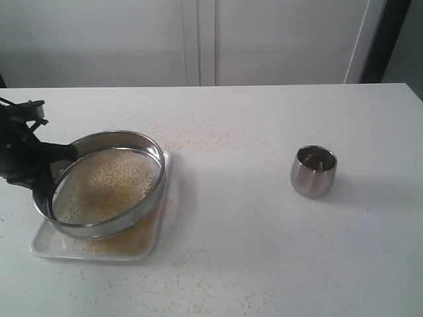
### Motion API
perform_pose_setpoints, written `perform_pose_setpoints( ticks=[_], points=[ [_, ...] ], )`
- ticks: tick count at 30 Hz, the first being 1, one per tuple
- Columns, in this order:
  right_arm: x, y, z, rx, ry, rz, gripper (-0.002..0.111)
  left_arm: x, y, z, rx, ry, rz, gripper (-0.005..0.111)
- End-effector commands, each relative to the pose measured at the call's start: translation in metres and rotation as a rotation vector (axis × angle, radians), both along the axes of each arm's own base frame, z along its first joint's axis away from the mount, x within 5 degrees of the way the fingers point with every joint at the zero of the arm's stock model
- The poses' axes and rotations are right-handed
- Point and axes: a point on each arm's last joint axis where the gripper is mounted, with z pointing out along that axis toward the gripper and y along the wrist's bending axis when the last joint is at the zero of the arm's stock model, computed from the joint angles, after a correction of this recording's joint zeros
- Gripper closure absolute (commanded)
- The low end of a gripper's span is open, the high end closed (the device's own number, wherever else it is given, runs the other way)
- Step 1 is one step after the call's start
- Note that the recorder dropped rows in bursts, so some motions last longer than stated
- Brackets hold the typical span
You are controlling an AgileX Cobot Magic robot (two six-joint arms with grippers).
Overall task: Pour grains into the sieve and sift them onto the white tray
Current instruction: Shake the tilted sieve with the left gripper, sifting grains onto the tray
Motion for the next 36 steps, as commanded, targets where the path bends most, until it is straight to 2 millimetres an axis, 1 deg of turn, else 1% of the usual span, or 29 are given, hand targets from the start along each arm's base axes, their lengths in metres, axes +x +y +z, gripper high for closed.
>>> perform_pose_setpoints(
  ticks=[1, 3, 4, 5, 6, 9, 10, 13, 14, 15, 16, 18, 19, 20, 22, 24, 25, 27, 28, 29, 32, 33, 34, 35, 36],
  points=[
    [0.000, 0.000, 0.000, 0.004, -0.014, -0.009, 0.108, 0.000, 0.005, 0.009, -0.103, 0.008, 0.185, 0.107],
    [0.000, 0.000, 0.000, 0.004, -0.014, -0.009, 0.108, -0.004, -0.011, 0.012, -0.131, -0.002, 0.014, 0.107],
    [0.000, 0.000, 0.000, 0.004, -0.014, -0.009, 0.108, -0.004, -0.016, 0.014, -0.118, -0.030, -0.052, 0.107],
    [0.000, 0.000, 0.000, 0.004, -0.014, -0.009, 0.108, -0.002, -0.015, 0.014, -0.081, -0.066, -0.094, 0.107],
    [0.000, 0.000, 0.000, 0.004, -0.014, -0.009, 0.108, 0.001, -0.010, 0.014, -0.049, -0.087, -0.062, 0.107],
    [0.000, 0.000, 0.000, 0.004, -0.014, -0.009, 0.108, 0.004, 0.008, 0.011, -0.077, -0.039, 0.236, 0.107],
    [0.000, 0.000, 0.000, 0.004, -0.014, -0.009, 0.108, 0.003, 0.006, 0.011, -0.099, -0.018, 0.248, 0.107],
    [0.000, 0.000, 0.000, 0.004, -0.014, -0.009, 0.108, -0.003, -0.014, 0.012, -0.076, -0.025, 0.007, 0.107],
    [0.000, 0.000, 0.000, 0.004, -0.014, -0.009, 0.108, -0.002, -0.016, 0.012, -0.056, -0.049, -0.037, 0.107],
    [0.000, 0.000, 0.000, 0.004, -0.014, -0.009, 0.108, 0.000, -0.013, 0.012, -0.028, -0.072, -0.045, 0.107],
    [0.000, 0.000, 0.000, 0.004, -0.014, -0.009, 0.108, 0.002, -0.008, 0.011, -0.009, -0.078, 0.005, 0.107],
    [0.000, 0.000, 0.000, 0.004, -0.014, -0.009, 0.108, 0.003, 0.002, 0.009, -0.043, -0.036, 0.183, 0.107],
    [0.000, 0.000, 0.000, 0.004, -0.014, -0.009, 0.108, 0.002, 0.001, 0.008, -0.073, -0.007, 0.201, 0.107],
    [0.000, 0.000, 0.000, 0.004, -0.014, -0.009, 0.108, 0.001, -0.003, 0.008, -0.099, 0.002, 0.168, 0.107],
    [0.000, 0.000, 0.000, 0.004, -0.014, -0.009, 0.108, -0.003, -0.017, 0.013, -0.135, -0.011, 0.022, 0.107],
    [0.000, 0.000, 0.000, 0.004, -0.014, -0.009, 0.108, -0.001, -0.020, 0.017, -0.112, -0.076, -0.056, 0.107],
    [0.000, 0.000, 0.000, 0.004, -0.014, -0.009, 0.108, 0.001, -0.016, 0.017, -0.079, -0.106, -0.051, 0.107],
    [0.000, 0.000, 0.000, 0.004, -0.014, -0.009, 0.108, 0.005, -0.002, 0.013, -0.085, -0.083, 0.116, 0.107],
    [0.000, 0.000, 0.000, 0.004, -0.014, -0.009, 0.108, 0.005, 0.001, 0.011, -0.117, -0.046, 0.186, 0.107],
    [0.000, 0.000, 0.000, 0.004, -0.014, -0.009, 0.108, 0.004, 0.000, 0.010, -0.140, -0.023, 0.187, 0.107],
    [0.000, 0.000, 0.000, 0.004, -0.014, -0.009, 0.108, -0.002, -0.016, 0.012, -0.168, -0.013, -0.006, 0.107],
    [0.000, 0.000, 0.000, 0.004, -0.014, -0.009, 0.108, -0.003, -0.019, 0.015, -0.155, -0.040, -0.052, 0.107],
    [0.000, 0.000, 0.000, 0.004, -0.014, -0.009, 0.108, -0.001, -0.016, 0.016, -0.121, -0.075, -0.073, 0.107],
    [0.000, 0.000, 0.000, 0.004, -0.014, -0.009, 0.108, 0.002, -0.011, 0.015, -0.092, -0.093, -0.038, 0.107],
    [0.000, 0.000, 0.000, 0.004, -0.014, -0.009, 0.108, 0.004, -0.004, 0.014, -0.084, -0.090, 0.041, 0.107]
  ],
)
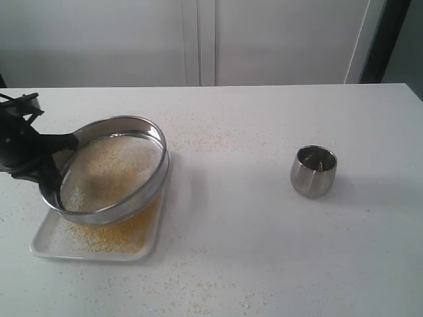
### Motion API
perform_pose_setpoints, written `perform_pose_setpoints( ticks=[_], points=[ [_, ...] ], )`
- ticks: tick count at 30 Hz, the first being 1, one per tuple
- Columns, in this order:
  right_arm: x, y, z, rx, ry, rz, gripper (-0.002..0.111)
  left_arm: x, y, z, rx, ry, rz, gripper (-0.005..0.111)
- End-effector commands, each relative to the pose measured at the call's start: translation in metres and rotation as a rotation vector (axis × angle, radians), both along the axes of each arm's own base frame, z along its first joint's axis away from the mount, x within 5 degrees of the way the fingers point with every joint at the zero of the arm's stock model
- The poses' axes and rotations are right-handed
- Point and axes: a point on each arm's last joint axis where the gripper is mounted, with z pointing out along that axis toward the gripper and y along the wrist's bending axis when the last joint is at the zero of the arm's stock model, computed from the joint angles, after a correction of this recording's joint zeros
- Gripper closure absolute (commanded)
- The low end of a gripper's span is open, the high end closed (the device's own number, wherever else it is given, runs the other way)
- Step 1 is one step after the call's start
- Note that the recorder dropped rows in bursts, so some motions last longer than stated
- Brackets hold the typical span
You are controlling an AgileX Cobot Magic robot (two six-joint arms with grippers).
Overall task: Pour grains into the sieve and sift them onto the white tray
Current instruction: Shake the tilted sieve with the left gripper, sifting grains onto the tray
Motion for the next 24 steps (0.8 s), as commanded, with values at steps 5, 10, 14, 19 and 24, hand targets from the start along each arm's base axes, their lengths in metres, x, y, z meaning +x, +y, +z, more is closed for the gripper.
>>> perform_pose_setpoints(
  ticks=[5, 10, 14, 19, 24],
  points=[
    [0.000, 0.000, 0.000, 0.004, -0.014, -0.009, 0.108, -0.004, -0.005, 0.011, -0.099, 0.016, 0.012, 0.107],
    [0.000, 0.000, 0.000, 0.004, -0.014, -0.009, 0.108, 0.004, 0.000, 0.010, -0.045, -0.056, 0.075, 0.107],
    [0.000, 0.000, 0.000, 0.004, -0.014, -0.009, 0.108, 0.000, -0.007, 0.010, -0.150, -0.001, 0.083, 0.107],
    [0.000, 0.000, 0.000, 0.004, -0.014, -0.009, 0.108, 0.005, -0.006, 0.012, -0.050, -0.110, -0.019, 0.107],
    [0.000, 0.000, 0.000, 0.004, -0.014, -0.009, 0.108, -0.003, 0.001, 0.008, -0.075, 0.029, 0.068, 0.107]
  ],
)
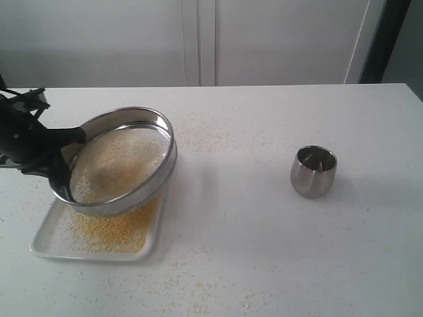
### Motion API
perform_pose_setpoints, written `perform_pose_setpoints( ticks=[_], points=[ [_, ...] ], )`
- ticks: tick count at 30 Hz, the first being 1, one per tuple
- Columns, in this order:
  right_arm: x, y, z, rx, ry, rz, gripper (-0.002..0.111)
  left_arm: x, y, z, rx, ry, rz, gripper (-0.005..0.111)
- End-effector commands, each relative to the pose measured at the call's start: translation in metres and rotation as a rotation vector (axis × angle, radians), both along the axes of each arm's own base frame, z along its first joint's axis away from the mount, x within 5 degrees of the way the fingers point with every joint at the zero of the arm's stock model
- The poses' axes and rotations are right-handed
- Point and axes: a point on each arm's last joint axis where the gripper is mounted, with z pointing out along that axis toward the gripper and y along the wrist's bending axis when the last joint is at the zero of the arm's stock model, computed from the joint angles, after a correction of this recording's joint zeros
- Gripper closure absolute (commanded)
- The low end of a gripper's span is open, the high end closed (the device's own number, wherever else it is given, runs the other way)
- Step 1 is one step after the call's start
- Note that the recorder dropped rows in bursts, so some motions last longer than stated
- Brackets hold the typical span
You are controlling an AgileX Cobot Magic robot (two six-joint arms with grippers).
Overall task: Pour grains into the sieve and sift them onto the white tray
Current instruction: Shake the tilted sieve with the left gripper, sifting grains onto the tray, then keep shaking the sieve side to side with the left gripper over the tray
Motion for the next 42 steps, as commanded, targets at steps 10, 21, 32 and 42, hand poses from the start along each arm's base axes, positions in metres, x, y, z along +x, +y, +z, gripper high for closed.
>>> perform_pose_setpoints(
  ticks=[10, 21, 32, 42],
  points=[
    [0.000, 0.000, 0.000, 0.004, -0.014, -0.009, 0.108, -0.016, 0.001, 0.014, 0.031, 0.065, -0.102, 0.107],
    [0.000, 0.000, 0.000, 0.004, -0.014, -0.009, 0.108, -0.017, -0.018, 0.019, 0.014, 0.000, -0.197, 0.107],
    [0.000, 0.000, 0.000, 0.004, -0.014, -0.009, 0.108, -0.013, -0.012, 0.014, 0.100, -0.014, -0.174, 0.107],
    [0.000, 0.000, 0.000, 0.025, -0.012, -0.015, 0.108, -0.011, -0.011, 0.014, 0.072, -0.031, -0.182, 0.107]
  ],
)
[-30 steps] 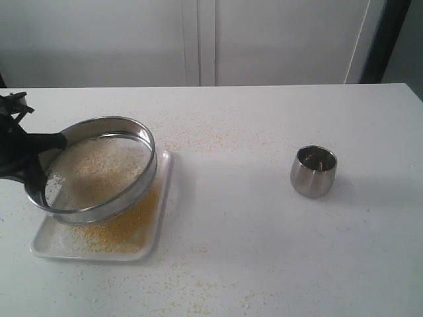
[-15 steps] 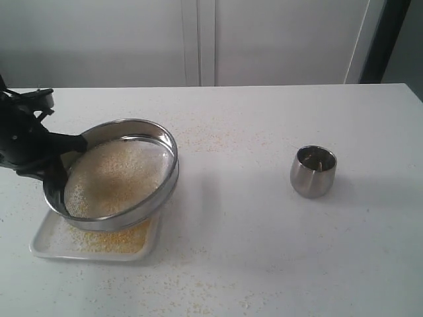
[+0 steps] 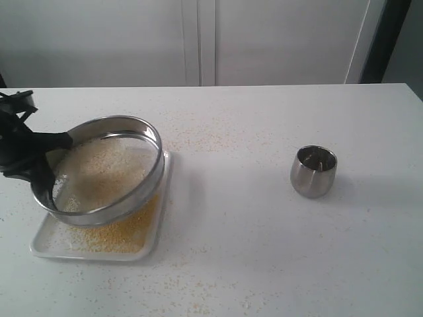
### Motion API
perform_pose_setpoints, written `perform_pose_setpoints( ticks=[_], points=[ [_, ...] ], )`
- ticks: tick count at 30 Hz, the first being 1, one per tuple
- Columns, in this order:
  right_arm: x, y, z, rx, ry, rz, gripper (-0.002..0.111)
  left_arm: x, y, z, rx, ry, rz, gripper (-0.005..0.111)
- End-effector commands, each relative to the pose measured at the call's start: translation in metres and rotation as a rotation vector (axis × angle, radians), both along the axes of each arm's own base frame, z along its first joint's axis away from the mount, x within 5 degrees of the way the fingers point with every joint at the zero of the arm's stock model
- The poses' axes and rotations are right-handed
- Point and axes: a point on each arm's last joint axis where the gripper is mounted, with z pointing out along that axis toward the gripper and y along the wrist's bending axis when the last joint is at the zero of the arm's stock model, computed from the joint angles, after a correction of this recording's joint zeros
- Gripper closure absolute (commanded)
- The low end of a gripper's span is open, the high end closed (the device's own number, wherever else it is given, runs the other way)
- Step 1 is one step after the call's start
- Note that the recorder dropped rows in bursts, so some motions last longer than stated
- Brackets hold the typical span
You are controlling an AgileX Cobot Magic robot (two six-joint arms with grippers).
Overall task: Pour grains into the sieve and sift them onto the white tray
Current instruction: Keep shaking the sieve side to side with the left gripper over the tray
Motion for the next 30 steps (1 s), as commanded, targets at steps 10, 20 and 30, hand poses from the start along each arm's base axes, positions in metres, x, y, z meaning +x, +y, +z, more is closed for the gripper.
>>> perform_pose_setpoints(
  ticks=[10, 20, 30],
  points=[
    [0.000, 0.000, 0.000, 0.011, -0.013, -0.011, 0.108, 0.000, -0.010, -0.005, -0.056, 0.059, 0.065, 0.107],
    [0.000, 0.000, 0.000, 0.011, -0.013, -0.011, 0.108, -0.008, -0.013, 0.007, 0.027, -0.022, -0.242, 0.107],
    [0.000, 0.000, 0.000, 0.011, -0.013, -0.011, 0.108, -0.004, -0.005, 0.014, 0.074, -0.084, -0.140, 0.107]
  ],
)
